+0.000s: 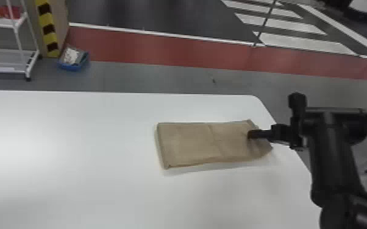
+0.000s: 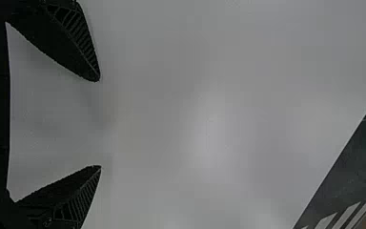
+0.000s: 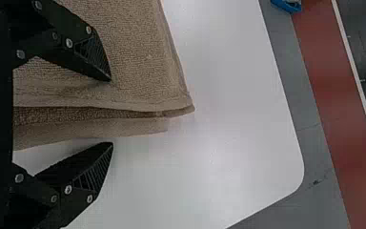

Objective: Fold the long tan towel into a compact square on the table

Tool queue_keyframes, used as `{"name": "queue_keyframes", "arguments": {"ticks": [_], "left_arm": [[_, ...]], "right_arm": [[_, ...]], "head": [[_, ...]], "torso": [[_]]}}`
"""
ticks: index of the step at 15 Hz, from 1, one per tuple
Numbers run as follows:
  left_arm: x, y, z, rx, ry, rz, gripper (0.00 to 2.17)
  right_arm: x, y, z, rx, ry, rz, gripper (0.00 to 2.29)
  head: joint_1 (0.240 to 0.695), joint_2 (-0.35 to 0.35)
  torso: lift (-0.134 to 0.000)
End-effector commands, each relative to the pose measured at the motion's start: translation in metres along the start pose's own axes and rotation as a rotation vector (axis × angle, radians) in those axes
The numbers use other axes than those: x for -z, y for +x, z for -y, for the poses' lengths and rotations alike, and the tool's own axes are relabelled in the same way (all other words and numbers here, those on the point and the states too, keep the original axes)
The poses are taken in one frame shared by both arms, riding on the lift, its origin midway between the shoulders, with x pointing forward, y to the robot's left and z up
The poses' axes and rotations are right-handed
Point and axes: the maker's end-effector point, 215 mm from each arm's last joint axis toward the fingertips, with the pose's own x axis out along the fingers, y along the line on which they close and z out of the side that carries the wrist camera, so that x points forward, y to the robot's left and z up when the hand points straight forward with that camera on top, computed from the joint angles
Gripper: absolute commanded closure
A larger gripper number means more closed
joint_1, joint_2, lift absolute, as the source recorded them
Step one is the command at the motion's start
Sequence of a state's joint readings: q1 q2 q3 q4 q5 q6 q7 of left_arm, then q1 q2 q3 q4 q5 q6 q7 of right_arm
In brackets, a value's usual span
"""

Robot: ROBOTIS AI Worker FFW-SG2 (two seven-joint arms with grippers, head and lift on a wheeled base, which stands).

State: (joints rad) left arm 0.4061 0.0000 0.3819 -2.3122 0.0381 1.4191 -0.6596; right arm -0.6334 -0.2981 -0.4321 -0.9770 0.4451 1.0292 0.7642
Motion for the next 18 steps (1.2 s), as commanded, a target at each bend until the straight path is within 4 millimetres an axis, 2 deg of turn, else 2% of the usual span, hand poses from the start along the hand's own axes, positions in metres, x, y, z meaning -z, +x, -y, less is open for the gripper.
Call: {"name": "queue_keyframes", "arguments": {"ticks": [1,2,4,5,8,12,14,16,18], "left_arm": [[0.000,0.000,0.000,0.000,-0.001,0.002,0.09],[0.000,0.001,0.000,-0.002,0.001,0.002,0.09],[-0.001,0.001,-0.001,-0.003,0.003,0.006,0.09],[-0.001,0.001,-0.002,-0.004,0.001,0.006,0.09],[-0.002,0.001,-0.002,-0.005,0.001,0.007,0.09],[-0.007,0.003,-0.002,-0.008,0.006,0.014,0.09],[-0.009,0.006,0.000,-0.007,0.008,0.012,0.09],[-0.010,0.007,-0.001,-0.011,0.009,0.013,0.09],[-0.011,0.007,-0.002,-0.015,0.009,0.015,0.09]], "right_arm": [[0.002,0.001,-0.003,-0.033,0.033,0.013,0.86],[0.000,0.000,-0.005,-0.053,0.054,0.025,1.02],[-0.003,-0.003,-0.011,-0.092,0.089,0.042,1.10],[-0.004,-0.004,-0.010,-0.098,0.101,0.049,1.31],[-0.006,-0.014,-0.020,-0.156,0.173,0.060,1.38],[-0.035,-0.071,-0.052,-0.320,0.333,0.096,1.38],[-0.046,-0.094,-0.073,-0.381,0.360,0.096,1.38],[-0.059,-0.107,-0.105,-0.463,0.355,0.113,1.38],[-0.072,-0.112,-0.148,-0.532,0.297,0.141,1.38]], "head": [[0.695,-0.276],[0.695,-0.275],[0.695,-0.271],[0.695,-0.265],[0.695,-0.261],[0.695,-0.241],[0.695,-0.234],[0.695,-0.216],[0.695,-0.193]], "torso": [[-0.125],[-0.125],[-0.125],[-0.125],[-0.125],[-0.125],[-0.125],[-0.125],[-0.125]]}}
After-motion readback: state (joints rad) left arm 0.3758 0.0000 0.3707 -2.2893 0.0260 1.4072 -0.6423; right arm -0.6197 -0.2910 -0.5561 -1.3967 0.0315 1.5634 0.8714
